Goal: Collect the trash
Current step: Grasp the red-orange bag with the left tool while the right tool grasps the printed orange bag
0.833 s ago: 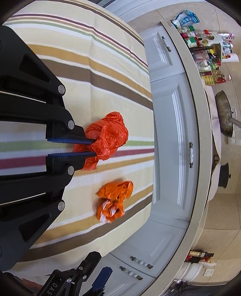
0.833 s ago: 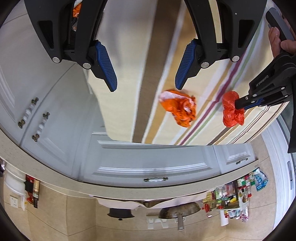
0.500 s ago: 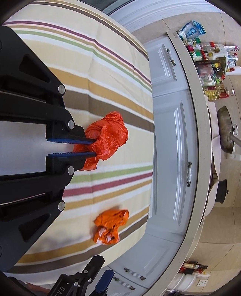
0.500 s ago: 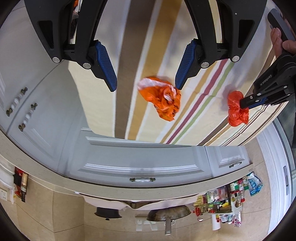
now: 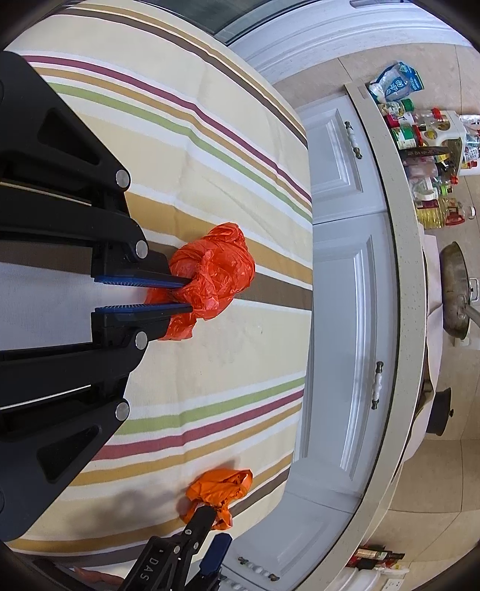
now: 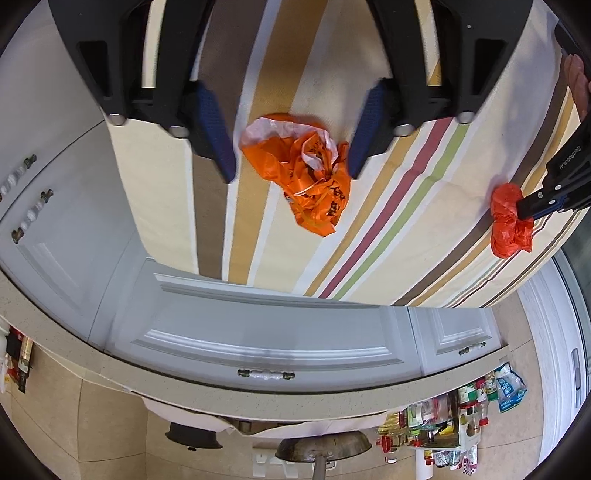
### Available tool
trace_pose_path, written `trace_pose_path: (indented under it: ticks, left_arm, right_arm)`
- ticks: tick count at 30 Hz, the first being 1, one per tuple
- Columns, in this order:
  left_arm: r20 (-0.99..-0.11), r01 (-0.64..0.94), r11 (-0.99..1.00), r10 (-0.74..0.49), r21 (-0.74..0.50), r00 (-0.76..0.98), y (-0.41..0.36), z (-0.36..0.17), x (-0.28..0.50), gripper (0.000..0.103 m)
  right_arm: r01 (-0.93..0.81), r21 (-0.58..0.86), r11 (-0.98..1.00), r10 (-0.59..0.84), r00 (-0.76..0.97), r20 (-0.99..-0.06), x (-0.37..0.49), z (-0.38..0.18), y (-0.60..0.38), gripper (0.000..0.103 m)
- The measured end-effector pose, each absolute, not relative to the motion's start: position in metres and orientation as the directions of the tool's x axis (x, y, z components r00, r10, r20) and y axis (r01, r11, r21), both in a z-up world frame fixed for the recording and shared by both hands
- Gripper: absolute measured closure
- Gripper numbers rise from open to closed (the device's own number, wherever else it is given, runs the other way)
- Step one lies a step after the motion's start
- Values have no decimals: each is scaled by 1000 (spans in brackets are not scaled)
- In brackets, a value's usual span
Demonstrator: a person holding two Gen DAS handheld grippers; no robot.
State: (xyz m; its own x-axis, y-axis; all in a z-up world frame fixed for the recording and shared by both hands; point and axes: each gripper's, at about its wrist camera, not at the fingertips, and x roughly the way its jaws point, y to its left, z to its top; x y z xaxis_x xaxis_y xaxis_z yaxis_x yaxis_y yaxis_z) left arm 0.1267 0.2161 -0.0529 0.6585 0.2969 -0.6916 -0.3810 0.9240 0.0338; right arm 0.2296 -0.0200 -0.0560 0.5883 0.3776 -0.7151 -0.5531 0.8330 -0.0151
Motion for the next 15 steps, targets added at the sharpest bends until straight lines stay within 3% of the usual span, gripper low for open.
trace_pose_path:
  ticks: [3, 6, 15]
  left_arm:
    - [-696, -386, 922, 297, 31, 654, 219, -55, 127, 95]
    - [-698, -389, 921, 296, 28, 652, 219, -56, 127, 95]
    - [-696, -381, 924, 285, 18, 659, 214, -53, 124, 95]
  right_arm:
    - [-568, -12, 823, 386, 575, -722, 229, -59, -17, 69]
    - [-568, -15, 823, 390, 584, -712, 226, -57, -18, 75]
    - [-556, -12, 831, 392, 602, -696, 216, -50, -28, 78]
